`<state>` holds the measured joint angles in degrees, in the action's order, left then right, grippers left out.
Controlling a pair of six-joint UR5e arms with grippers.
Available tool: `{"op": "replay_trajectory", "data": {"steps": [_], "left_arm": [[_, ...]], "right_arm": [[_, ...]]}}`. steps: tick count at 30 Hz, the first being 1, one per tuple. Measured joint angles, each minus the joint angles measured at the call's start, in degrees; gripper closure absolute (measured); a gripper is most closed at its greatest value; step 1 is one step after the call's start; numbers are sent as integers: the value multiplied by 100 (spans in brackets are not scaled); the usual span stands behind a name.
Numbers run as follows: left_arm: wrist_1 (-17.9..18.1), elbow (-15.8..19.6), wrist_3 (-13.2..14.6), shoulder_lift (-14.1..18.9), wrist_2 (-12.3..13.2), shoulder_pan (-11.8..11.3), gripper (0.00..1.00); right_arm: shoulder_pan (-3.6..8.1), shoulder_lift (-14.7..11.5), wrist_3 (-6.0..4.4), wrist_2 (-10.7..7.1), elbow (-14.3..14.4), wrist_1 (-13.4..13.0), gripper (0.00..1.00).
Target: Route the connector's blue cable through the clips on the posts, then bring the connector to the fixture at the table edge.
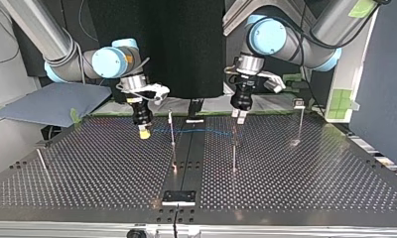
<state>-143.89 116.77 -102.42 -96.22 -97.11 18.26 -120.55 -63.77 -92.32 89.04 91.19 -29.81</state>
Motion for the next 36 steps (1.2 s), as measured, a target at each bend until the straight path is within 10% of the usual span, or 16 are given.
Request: {"op": "replay_trajectory", "data": {"steps": [36], "left_arm": [[62, 1, 120, 2, 65, 243, 0]], "right_arm": [[-122, 11, 2, 6, 9, 313, 100]]}}
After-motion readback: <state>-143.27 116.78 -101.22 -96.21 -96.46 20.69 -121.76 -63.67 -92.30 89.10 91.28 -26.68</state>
